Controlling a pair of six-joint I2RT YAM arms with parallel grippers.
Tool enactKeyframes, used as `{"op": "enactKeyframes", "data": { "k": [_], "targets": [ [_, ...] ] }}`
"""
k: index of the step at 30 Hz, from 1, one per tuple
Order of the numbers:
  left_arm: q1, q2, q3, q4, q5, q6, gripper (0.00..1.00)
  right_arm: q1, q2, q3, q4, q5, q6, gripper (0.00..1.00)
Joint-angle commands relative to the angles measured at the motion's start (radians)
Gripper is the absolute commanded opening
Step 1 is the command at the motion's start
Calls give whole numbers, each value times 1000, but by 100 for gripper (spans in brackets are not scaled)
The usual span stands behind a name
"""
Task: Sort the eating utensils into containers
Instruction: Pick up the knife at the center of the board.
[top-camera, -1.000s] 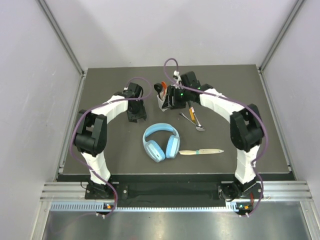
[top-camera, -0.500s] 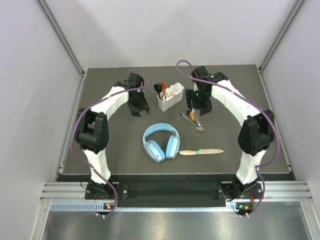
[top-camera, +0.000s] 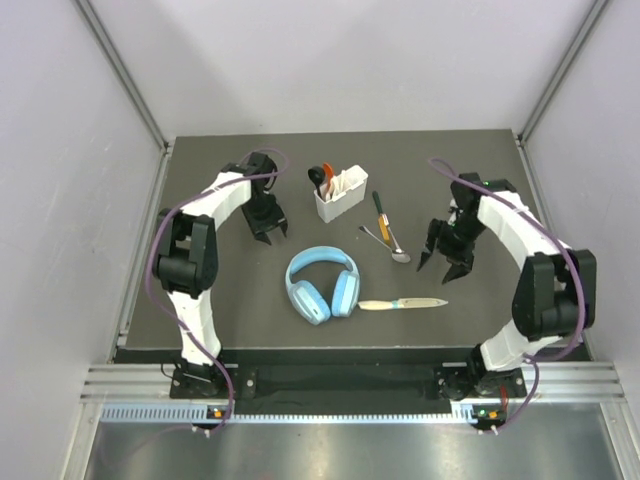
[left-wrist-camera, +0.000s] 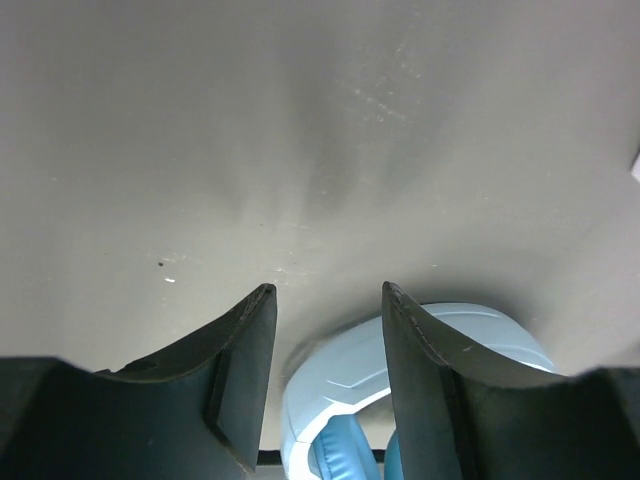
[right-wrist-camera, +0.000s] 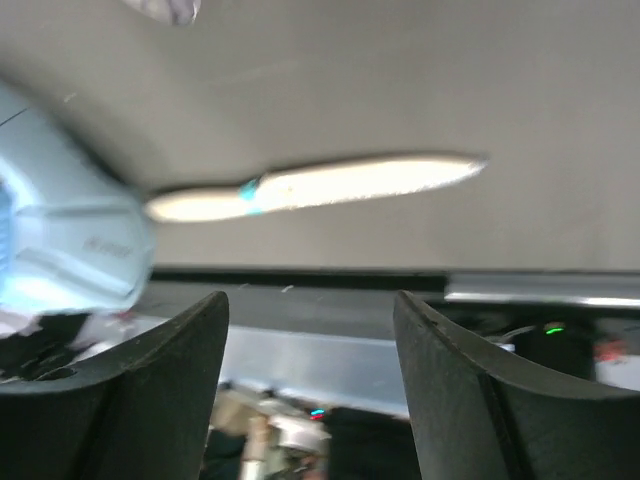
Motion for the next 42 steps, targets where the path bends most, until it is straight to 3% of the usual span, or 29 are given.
{"op": "enactKeyframes", "data": {
  "k": [1, 5, 11, 14, 24, 29, 39, 42],
  "targets": [
    [-1, -51, -41, -3, 22, 26, 51, -6, -174, -55, -40, -233, 148, 67],
    [-1, -50, -103, 65, 101, 46, 51, -6, -303, -175, 57, -349, 459, 66],
    [-1, -71, -167, 105, 88, 83, 50, -1, -372, -279, 54, -301, 625, 68],
    [-1, -103, -199, 126, 91, 89, 50, 2, -393, -376, 150, -293, 721, 68],
    [0, -180, -276, 145, 61, 91, 50, 80, -179, -453, 414, -220, 859, 68],
    [0, -174, -282, 145, 55, 91, 50, 111, -58, -433, 436, -209, 874, 66],
    [2, -153, -250, 128, 38, 101, 50, 131, 19, -440, 492, -152, 940, 48],
    [3, -145, -242, 120, 32, 108, 50, 137, 44, -425, 453, -148, 910, 48]
  ]
}}
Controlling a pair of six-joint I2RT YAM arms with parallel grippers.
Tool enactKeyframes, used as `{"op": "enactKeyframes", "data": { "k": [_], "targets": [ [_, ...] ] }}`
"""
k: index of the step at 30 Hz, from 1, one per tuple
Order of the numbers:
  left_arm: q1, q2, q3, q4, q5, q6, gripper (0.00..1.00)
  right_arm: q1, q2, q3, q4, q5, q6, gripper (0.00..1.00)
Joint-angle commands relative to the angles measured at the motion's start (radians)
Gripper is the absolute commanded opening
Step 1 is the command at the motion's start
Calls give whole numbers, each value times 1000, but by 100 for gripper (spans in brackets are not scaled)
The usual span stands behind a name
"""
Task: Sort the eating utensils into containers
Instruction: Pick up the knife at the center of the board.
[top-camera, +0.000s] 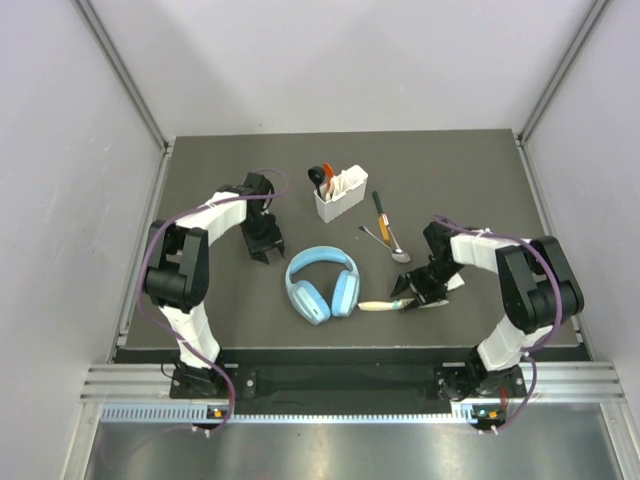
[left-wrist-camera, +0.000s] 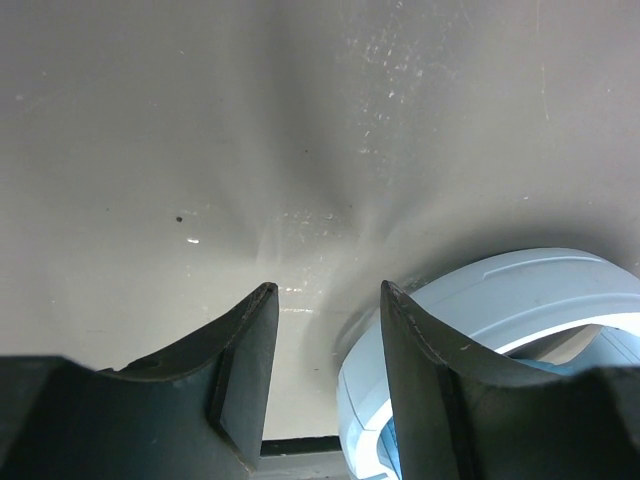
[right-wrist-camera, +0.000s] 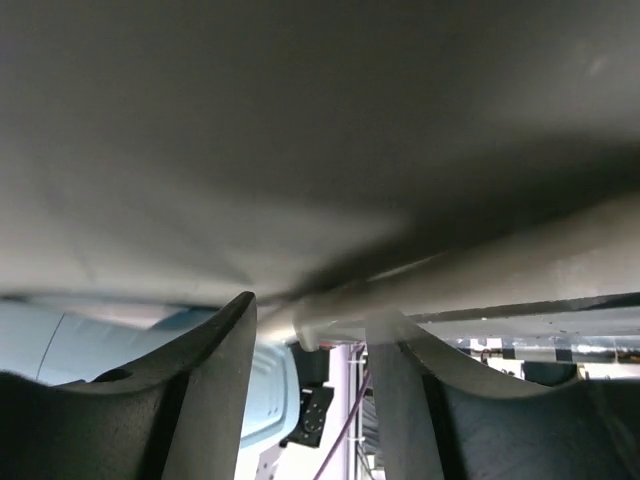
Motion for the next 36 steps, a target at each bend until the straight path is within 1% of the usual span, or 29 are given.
{"op": "enactKeyframes", "data": {
  "k": [1, 4, 5, 7, 8, 9, 10, 17, 18, 20, 21, 22, 26, 29, 36],
  "targets": [
    [4, -6, 35, -2, -18, 22, 50, 20, 32, 35, -38, 38, -12, 49],
    [6, -9, 25, 3, -26, 22, 50, 33, 3, 34, -74, 75, -2, 46],
    [6, -12, 22, 4, -26, 19, 50, 35, 1, 27, -74, 78, 3, 42],
    [6, -12, 11, 9, -20, 19, 50, 37, 10, 12, -54, 78, 3, 26],
    [6, -10, 9, 10, -18, 19, 50, 38, 16, 17, -55, 76, -3, 17],
    [6, -9, 8, 10, -17, 19, 50, 44, 30, 23, -57, 78, -9, 2],
    [6, -9, 8, 10, -18, 21, 50, 47, 35, 29, -63, 79, -23, 0],
    [7, -10, 18, 7, -21, 27, 50, 60, 79, 99, -114, 139, -69, 0],
    [7, -10, 20, 4, -21, 30, 50, 60, 90, 107, -120, 136, -95, 2],
    [9, -9, 31, -3, -28, 34, 50, 64, 92, 142, -152, 136, -120, 18],
    [9, -10, 32, -5, -31, 38, 50, 67, 84, 156, -169, 145, -130, 28],
    [10, -10, 32, -5, -32, 39, 50, 69, 72, 171, -184, 156, -132, 31],
    [13, -6, 15, 10, -22, 38, 50, 81, 24, 185, -213, 167, -126, 36],
    [13, 2, 9, 18, -15, 33, 50, 90, 52, 185, -212, 179, -131, 37],
    [13, 3, 2, 20, -24, 35, 50, 136, 92, 195, -204, 148, -115, 39]
  ]
}}
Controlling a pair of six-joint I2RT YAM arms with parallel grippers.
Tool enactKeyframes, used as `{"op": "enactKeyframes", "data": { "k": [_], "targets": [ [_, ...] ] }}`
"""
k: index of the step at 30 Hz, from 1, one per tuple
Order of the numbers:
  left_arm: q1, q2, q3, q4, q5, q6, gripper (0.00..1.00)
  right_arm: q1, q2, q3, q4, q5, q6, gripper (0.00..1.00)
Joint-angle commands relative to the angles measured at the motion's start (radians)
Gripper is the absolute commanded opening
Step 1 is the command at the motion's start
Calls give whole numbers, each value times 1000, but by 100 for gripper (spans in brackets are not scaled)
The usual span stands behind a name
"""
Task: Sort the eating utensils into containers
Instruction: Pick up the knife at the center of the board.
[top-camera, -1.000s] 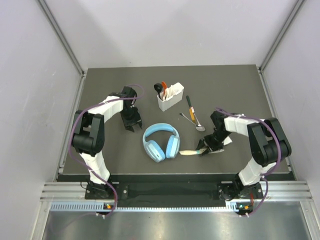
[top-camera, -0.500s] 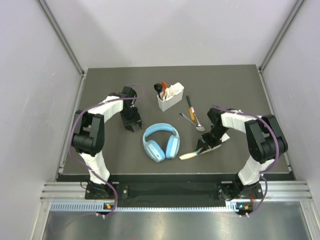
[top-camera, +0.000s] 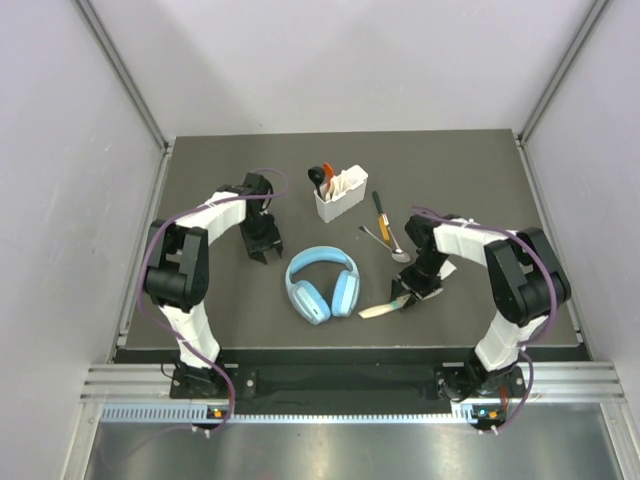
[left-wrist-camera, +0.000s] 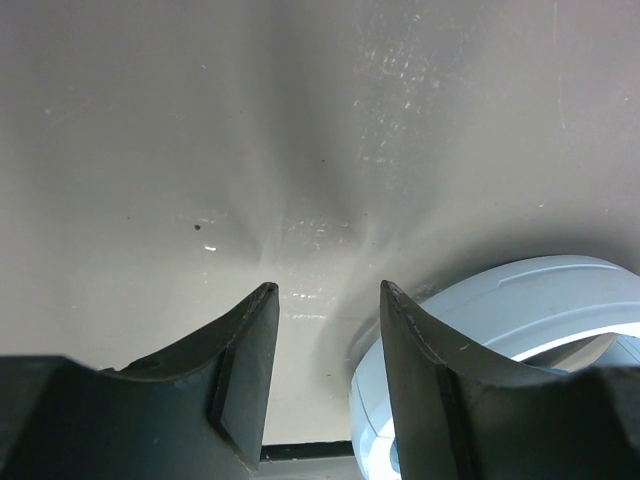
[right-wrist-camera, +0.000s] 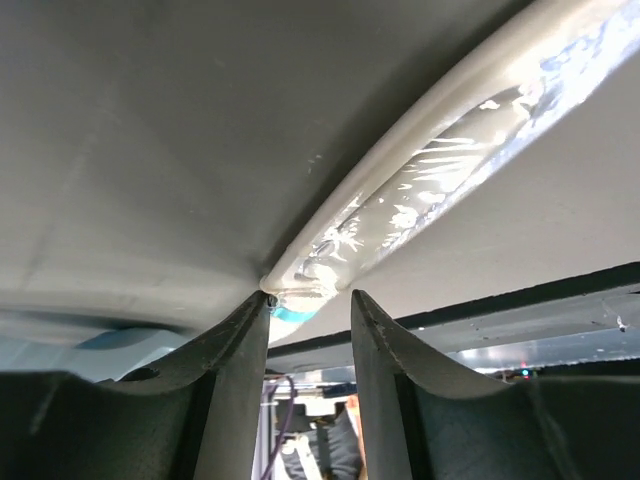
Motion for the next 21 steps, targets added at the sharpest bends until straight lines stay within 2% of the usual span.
{"op": "enactKeyframes", "data": {
  "k": [1, 10, 12, 14, 16, 21],
  "targets": [
    [6, -1, -12, 24, -6, 7, 50, 30, 18, 32, -20, 2, 8, 39],
    [9, -1, -36, 25, -12, 19, 50, 90, 73, -26, 63, -10, 107, 34],
    [9, -1, -34, 24, -14, 22, 50, 105, 96, -17, 65, 2, 118, 28],
    [9, -3, -37, 24, -14, 22, 50, 118, 123, -6, 63, 8, 118, 11],
    [10, -6, -43, 24, -12, 20, 50, 118, 137, 1, 59, 28, 121, 0],
    [10, -12, -54, 24, -14, 23, 50, 116, 134, -8, 60, 68, 140, 0]
  ]
}}
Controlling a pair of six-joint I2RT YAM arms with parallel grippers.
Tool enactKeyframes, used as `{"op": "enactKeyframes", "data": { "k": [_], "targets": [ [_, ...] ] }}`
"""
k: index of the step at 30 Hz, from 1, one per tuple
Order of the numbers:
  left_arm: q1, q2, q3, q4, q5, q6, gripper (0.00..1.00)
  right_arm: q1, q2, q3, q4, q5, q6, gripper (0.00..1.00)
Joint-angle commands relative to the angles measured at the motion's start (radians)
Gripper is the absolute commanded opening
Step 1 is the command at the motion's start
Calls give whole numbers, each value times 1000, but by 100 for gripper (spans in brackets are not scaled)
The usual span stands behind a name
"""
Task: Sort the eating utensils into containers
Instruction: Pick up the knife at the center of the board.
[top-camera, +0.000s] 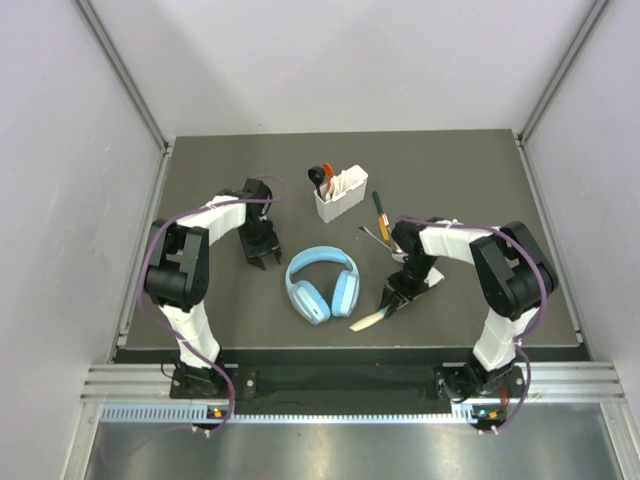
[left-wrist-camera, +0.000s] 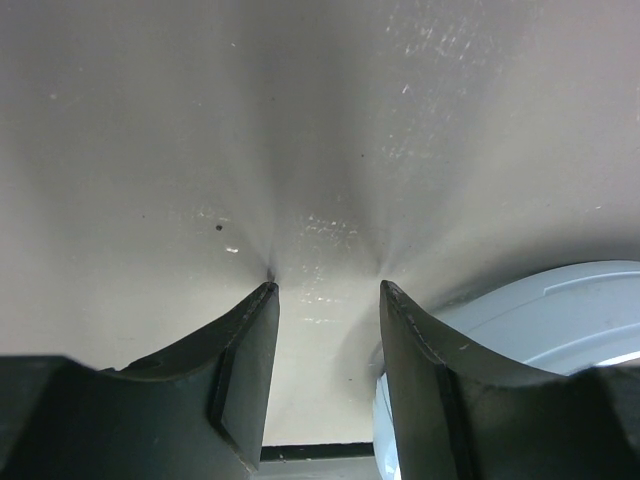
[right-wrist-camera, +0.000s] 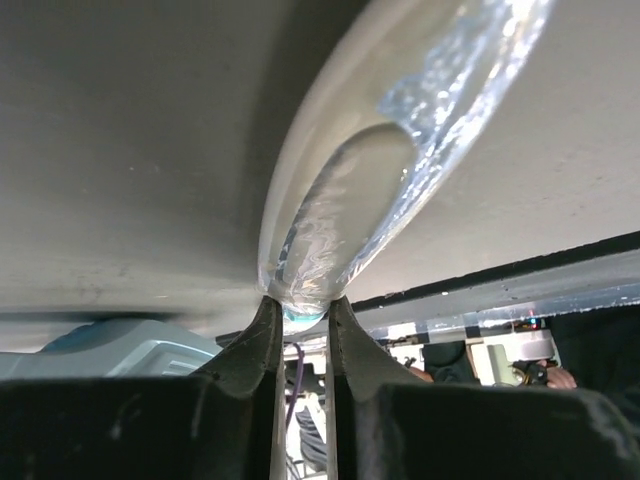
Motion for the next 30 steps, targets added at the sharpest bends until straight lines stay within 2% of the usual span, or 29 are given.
{"op": "enactKeyframes", "data": {
  "k": [1, 11, 18, 24, 30],
  "targets": [
    [6, -16, -11, 15, -6, 9, 50, 17, 54, -32, 61, 183, 43, 0],
    [6, -33, -14, 18, -5, 7, 50, -77, -4, -21, -39, 450, -21, 0],
    [6, -34, -13, 17, -3, 7, 50, -107, -5, 170, -155, 678, -144, 0],
    [6, -22, -1, 17, -2, 2, 50, -115, 34, 319, -180, 760, -222, 0],
    [6, -24, 7, 6, -18, 1, 50, -146, 92, 398, -160, 823, -294, 0]
  ]
}}
